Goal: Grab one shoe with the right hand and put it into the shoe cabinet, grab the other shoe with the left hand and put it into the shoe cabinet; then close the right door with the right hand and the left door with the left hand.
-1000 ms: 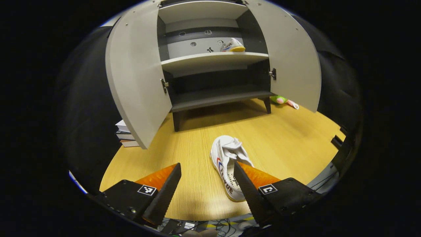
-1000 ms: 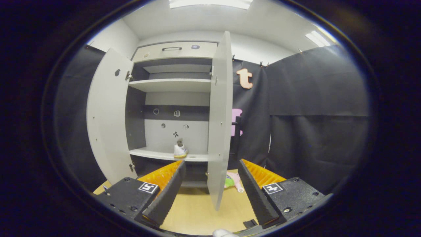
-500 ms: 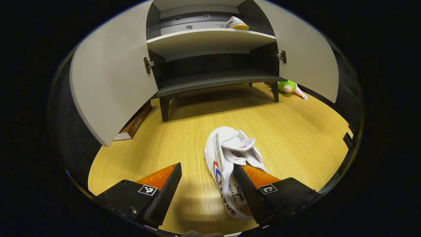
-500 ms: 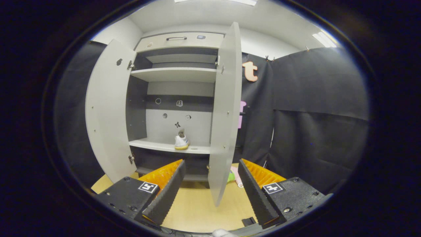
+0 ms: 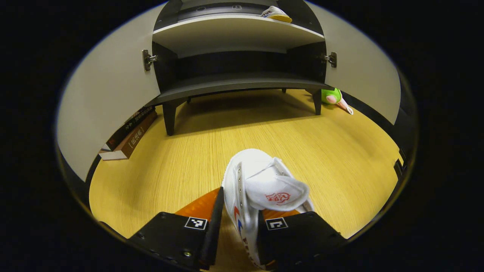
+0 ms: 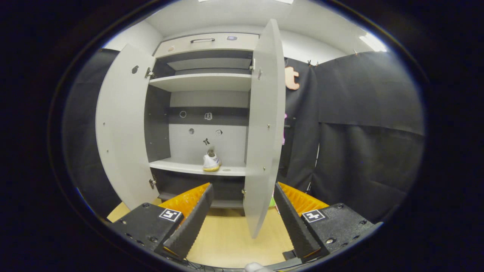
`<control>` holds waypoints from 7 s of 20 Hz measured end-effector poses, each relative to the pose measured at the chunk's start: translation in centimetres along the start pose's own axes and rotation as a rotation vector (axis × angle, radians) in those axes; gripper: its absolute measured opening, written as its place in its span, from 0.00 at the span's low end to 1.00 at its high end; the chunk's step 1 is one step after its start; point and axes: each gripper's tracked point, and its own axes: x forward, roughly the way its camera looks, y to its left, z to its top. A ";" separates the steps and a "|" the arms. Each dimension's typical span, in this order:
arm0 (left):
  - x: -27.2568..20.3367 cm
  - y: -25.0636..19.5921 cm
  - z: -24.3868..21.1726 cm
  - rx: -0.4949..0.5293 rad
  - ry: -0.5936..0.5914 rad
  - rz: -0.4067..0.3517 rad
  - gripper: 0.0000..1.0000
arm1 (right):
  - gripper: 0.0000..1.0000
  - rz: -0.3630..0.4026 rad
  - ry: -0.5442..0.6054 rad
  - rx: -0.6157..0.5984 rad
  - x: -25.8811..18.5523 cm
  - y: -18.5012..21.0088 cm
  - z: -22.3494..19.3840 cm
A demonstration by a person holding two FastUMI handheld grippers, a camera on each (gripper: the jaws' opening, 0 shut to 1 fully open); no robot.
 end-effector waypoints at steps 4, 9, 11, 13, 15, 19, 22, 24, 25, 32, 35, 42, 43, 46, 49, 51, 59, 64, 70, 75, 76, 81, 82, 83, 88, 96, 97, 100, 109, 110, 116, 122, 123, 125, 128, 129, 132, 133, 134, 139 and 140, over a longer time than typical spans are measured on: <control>0.0 0.3 0.1 -0.003 0.042 0.008 0.14 | 1.00 -0.001 -0.024 0.001 0.0 -0.7 0.7; -2.9 0.7 4.6 -0.003 -0.006 0.024 0.14 | 1.00 0.012 -0.061 0.014 0.0 -1.4 1.9; -4.7 1.2 8.0 -0.012 -0.061 0.041 0.14 | 1.00 0.027 -0.090 0.019 -0.1 -1.5 2.7; -7.2 1.5 12.1 -0.029 -0.131 0.050 0.14 | 1.00 0.036 -0.116 0.016 -0.2 -1.8 3.3; -9.3 2.0 16.0 -0.042 -0.176 0.068 0.14 | 1.00 0.058 -0.131 0.026 -0.1 -1.6 3.7; -12.5 2.7 24.3 -0.050 -0.299 0.106 0.14 | 1.00 0.098 -0.153 0.035 0.1 -1.7 4.6; -14.4 2.8 29.5 -0.056 -0.382 0.135 0.14 | 1.00 0.127 -0.166 0.033 0.2 -1.6 5.0; -14.6 3.3 33.1 -0.093 -0.412 0.145 0.13 | 1.00 0.141 -0.171 0.028 0.3 -1.7 5.2; -14.6 3.6 35.0 -0.099 -0.429 0.155 0.14 | 1.00 0.145 -0.170 0.025 0.3 -1.8 5.2; -12.2 5.4 46.2 -0.066 -0.549 0.228 0.13 | 1.00 0.159 -0.153 0.016 0.9 -2.3 5.0; -9.4 5.9 49.4 -0.065 -0.537 0.243 0.13 | 1.00 0.157 -0.151 0.009 1.3 -2.5 5.0; -2.0 6.6 49.5 -0.027 -0.400 0.288 0.13 | 1.00 0.154 -0.112 0.024 3.1 -3.5 4.3; -1.4 6.7 49.0 -0.035 -0.376 0.285 0.13 | 1.00 0.146 -0.111 0.023 3.2 -3.8 4.3; -0.4 6.7 48.2 -0.062 -0.348 0.274 0.19 | 1.00 0.137 -0.111 0.020 3.3 -4.1 4.3; 0.0 7.1 48.1 -0.070 -0.347 0.263 0.36 | 1.00 0.142 -0.099 0.027 3.5 -3.7 4.0; -0.1 7.4 48.1 -0.061 -0.359 0.252 0.56 | 1.00 0.145 -0.094 0.020 3.6 -3.5 3.9; -1.0 9.3 46.4 -0.080 -0.335 0.271 0.97 | 1.00 0.157 -0.096 0.022 3.3 -2.5 4.1; -3.1 8.9 46.8 -0.084 -0.367 0.246 0.96 | 1.00 0.166 -0.099 0.020 2.8 -1.9 4.2; -8.3 7.9 47.5 -0.067 -0.463 0.248 0.97 | 1.00 0.144 -0.126 0.006 2.4 -2.6 4.9; -16.1 5.7 45.9 -0.044 -0.579 0.202 0.96 | 1.00 0.068 -0.127 0.015 3.0 -5.7 5.0; -17.8 5.5 45.3 -0.038 -0.601 0.207 1.00 | 1.00 0.051 -0.128 0.017 3.1 -6.7 5.0; -25.5 3.9 40.3 -0.038 -0.652 0.199 0.96 | 1.00 -0.005 -0.137 0.036 3.1 -9.6 5.3; -26.6 3.7 39.2 -0.039 -0.656 0.205 0.96 | 1.00 -0.018 -0.142 0.036 3.2 -10.2 5.3; -27.6 3.3 38.0 -0.041 -0.654 0.202 0.96 | 1.00 -0.031 -0.145 0.032 3.4 -10.9 5.3; -31.8 1.4 31.1 -0.079 -0.621 0.171 0.96 | 1.00 -0.098 -0.130 0.031 5.4 -14.3 4.8; -35.0 0.6 27.3 -0.093 -0.627 0.182 0.96 | 1.00 -0.084 -0.102 0.038 9.9 -15.1 4.8; -35.1 0.7 27.2 -0.093 -0.627 0.188 0.96 | 0.99 -0.082 -0.106 0.038 10.1 -15.1 4.9; -35.4 0.8 27.3 -0.083 -0.631 0.195 0.96 | 0.96 -0.037 -0.099 0.037 10.2 -14.2 4.9; -35.2 0.8 27.3 -0.091 -0.637 0.179 0.96 | 0.92 -0.039 -0.079 0.028 9.7 -12.6 4.9; -35.4 1.0 27.2 -0.093 -0.637 0.185 0.96 | 0.92 -0.031 -0.084 0.028 9.7 -12.1 5.0; -35.9 2.6 26.1 -0.107 -0.630 0.203 1.00 | 0.92 0.074 -0.078 0.006 9.4 -5.8 5.0; -36.6 5.4 24.9 -0.119 -0.622 0.239 0.96 | 0.99 0.180 -0.094 -0.025 10.2 2.1 5.7; -36.7 5.8 24.7 -0.125 -0.620 0.240 0.96 | 0.94 0.209 -0.093 -0.020 10.2 3.3 5.7; -36.8 6.6 24.3 -0.135 -0.613 0.244 0.96 | 1.00 0.221 -0.109 -0.032 9.5 4.8 6.0; -37.0 7.4 24.1 -0.140 -0.615 0.245 1.00 | 0.99 0.233 -0.103 -0.030 8.2 5.8 6.0; -36.9 7.7 24.2 -0.137 -0.618 0.242 1.00 | 0.99 0.236 -0.092 -0.023 7.8 6.0 5.8; -36.8 9.3 24.3 -0.136 -0.620 0.253 0.96 | 0.99 0.245 -0.084 -0.013 6.2 7.0 5.5; -36.8 10.2 24.3 -0.134 -0.622 0.261 0.96 | 0.99 0.245 -0.082 -0.015 5.6 7.3 5.2; -36.9 11.1 24.4 -0.132 -0.626 0.272 0.96 | 0.99 0.249 -0.073 -0.014 5.0 7.6 5.0; -36.9 16.8 25.3 -0.113 -0.636 0.350 0.96 | 0.99 0.271 -0.041 -0.006 2.1 9.3 2.7; -36.8 18.3 25.6 -0.117 -0.640 0.372 0.96 | 0.99 0.269 -0.029 0.001 1.7 9.5 2.0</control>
